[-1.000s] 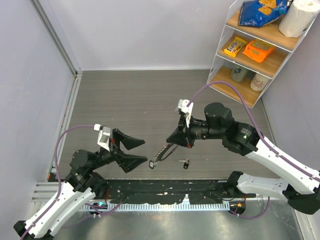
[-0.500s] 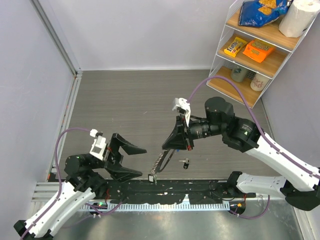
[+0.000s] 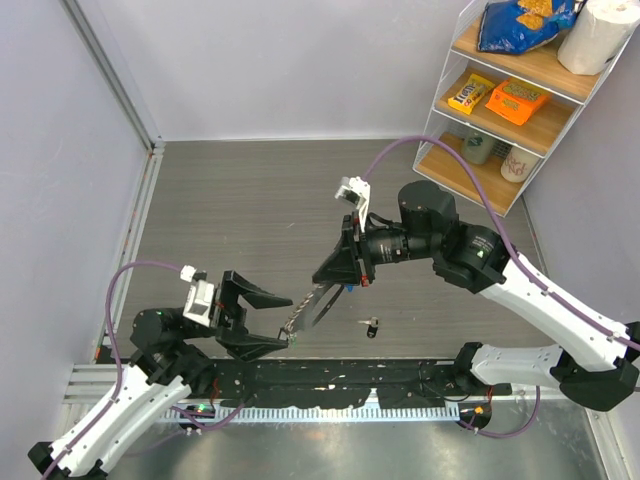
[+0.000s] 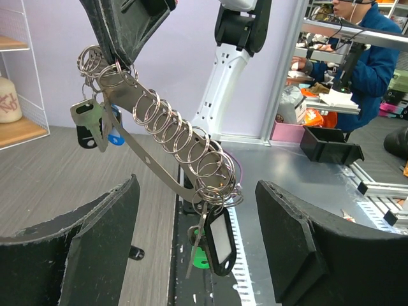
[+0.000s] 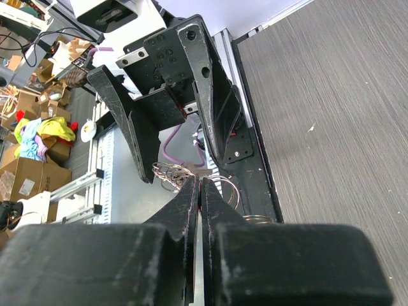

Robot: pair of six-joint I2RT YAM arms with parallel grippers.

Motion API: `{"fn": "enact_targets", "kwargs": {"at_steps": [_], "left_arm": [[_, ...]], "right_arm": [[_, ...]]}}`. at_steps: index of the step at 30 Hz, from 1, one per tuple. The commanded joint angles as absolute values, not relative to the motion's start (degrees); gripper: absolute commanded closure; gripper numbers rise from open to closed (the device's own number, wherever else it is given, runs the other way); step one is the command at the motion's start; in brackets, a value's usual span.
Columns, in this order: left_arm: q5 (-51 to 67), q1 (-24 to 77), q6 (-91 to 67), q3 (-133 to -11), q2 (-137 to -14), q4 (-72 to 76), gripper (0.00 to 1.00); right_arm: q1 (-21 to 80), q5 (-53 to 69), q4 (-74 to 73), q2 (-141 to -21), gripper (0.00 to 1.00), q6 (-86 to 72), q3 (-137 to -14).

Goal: Put the keys on the keyring

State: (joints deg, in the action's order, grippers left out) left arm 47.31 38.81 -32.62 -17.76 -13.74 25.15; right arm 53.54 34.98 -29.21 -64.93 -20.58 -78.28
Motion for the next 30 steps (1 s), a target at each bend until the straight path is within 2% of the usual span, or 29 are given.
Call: {"fn": "enact_targets", "kwargs": {"at_steps": [1,10,17,20,25,30], "left_arm": [[47.5,38.5,-30.9,-19.8,-14.0,25.8,0.22],[48.0,38.6,-33.0,-19.2,-16.9,29.2,0.31],[42.1,38.6,-31.6,-19.9,-19.2,24.4,0.22],[36.4,38.5,-29.5,-21.1,-21.1,17.9,0.22],[17.6,38.5,-28.7,-22.1,-22.8,6.6,0.17],[0.5,38.5,-28.4,-22.4,-21.1,-7.7,0.14]], "right_arm": [[53.9,36.1,-27.8,-64.6,0.95,-21.4,-80.9],[53.9,32.0,-26.6,-65.0,0.95,-22.1,-80.1],[54.1,26.4,-24.7,-63.7,0.95,-23.6,-77.0],[54.1,20.1,-24.0,-62.9,0.95,-23.9,-75.2],[53.8,10.9,-24.3,-65.8,0.95,-23.7,-72.3],[53.1,11.0,-22.9,-72.5,0.95,-24.4,-69.3]]}}
